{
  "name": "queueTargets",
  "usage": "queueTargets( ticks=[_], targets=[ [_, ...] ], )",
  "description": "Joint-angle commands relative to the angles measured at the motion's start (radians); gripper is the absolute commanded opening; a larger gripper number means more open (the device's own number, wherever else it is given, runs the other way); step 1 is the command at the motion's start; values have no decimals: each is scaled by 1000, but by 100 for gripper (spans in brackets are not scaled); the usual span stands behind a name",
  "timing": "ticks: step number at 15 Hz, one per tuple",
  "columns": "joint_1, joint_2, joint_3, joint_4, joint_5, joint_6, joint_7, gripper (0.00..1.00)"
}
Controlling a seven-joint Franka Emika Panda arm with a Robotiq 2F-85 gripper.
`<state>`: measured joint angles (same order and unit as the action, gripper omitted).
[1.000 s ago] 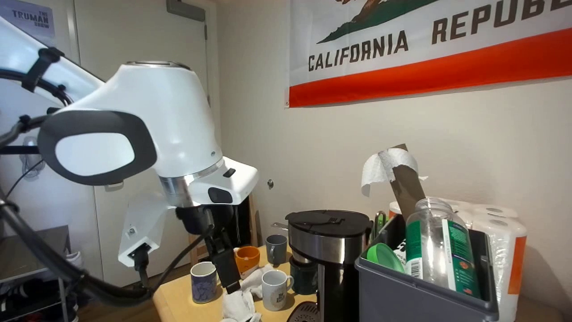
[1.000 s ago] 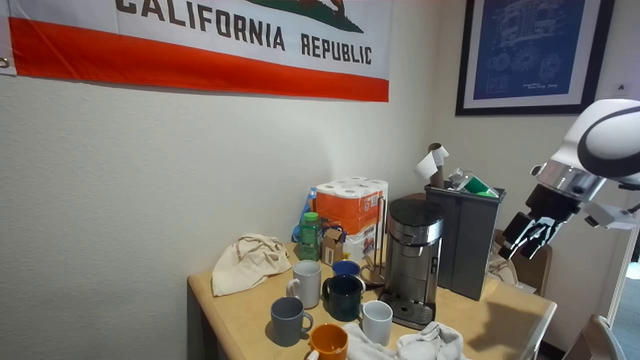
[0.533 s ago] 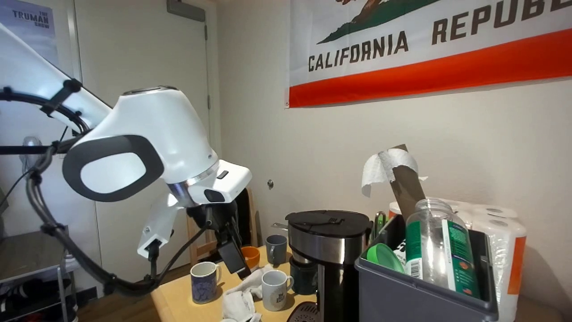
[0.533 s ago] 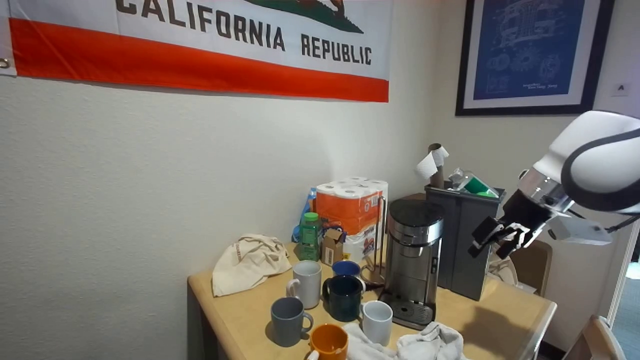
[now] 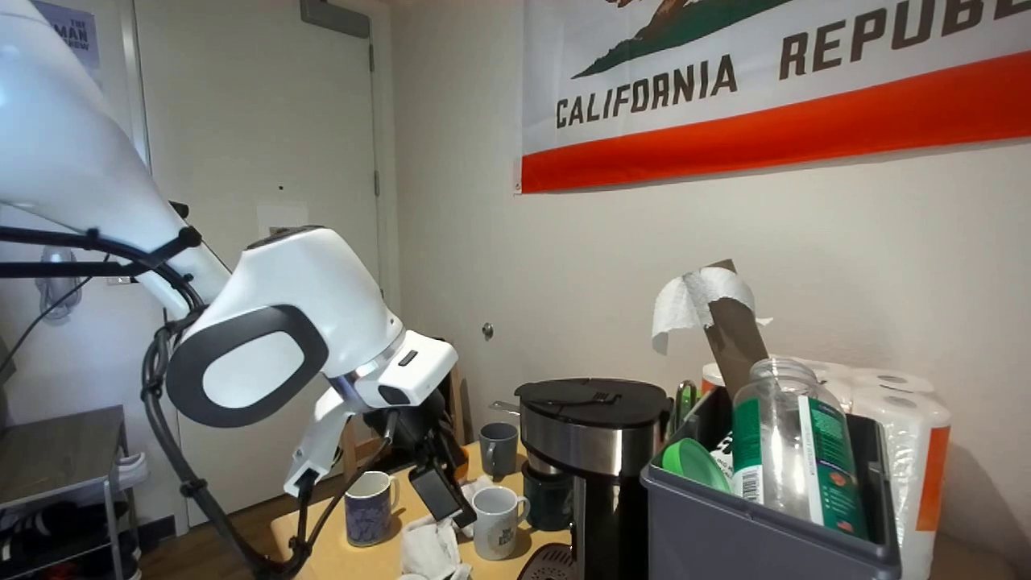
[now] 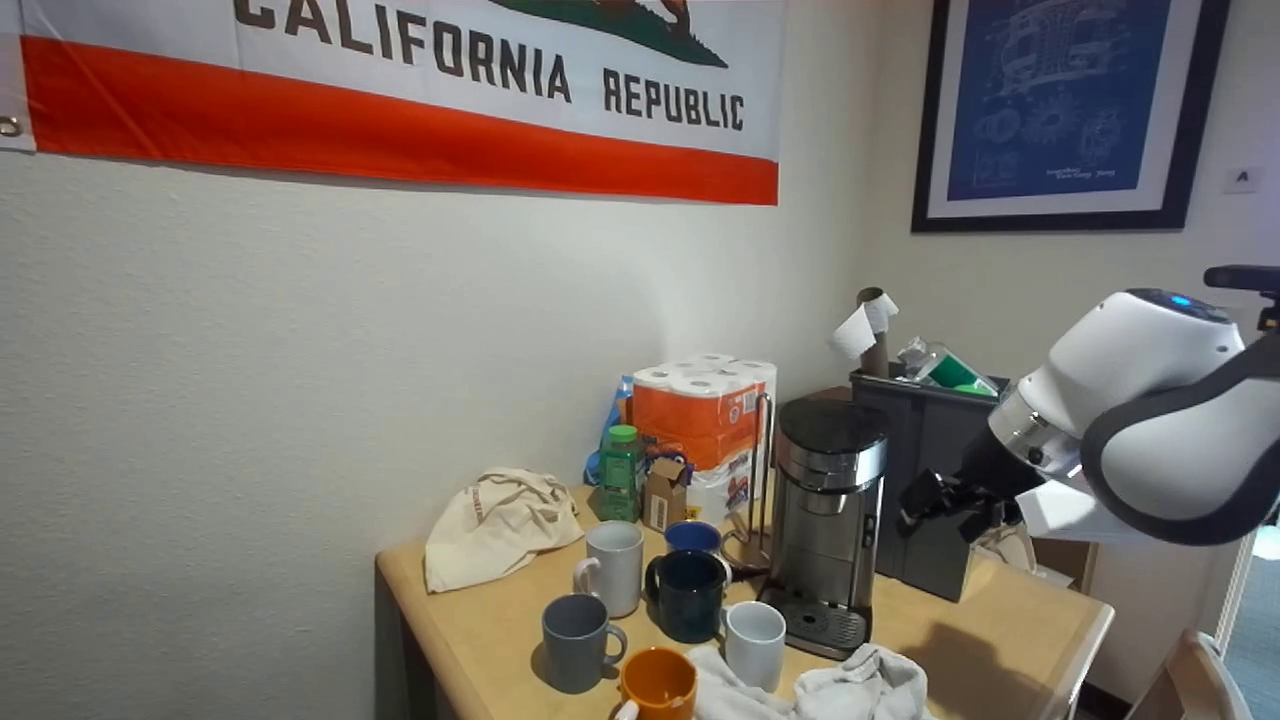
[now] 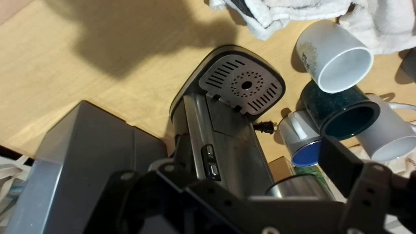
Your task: Move the coffeemaker to the right
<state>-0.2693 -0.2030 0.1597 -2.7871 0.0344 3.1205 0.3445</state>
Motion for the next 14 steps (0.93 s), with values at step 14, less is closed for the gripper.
queueTargets(
  ticks=[14],
  targets=[
    [-752, -171, 853, 6, -312, -1, 692, 100]
  ],
)
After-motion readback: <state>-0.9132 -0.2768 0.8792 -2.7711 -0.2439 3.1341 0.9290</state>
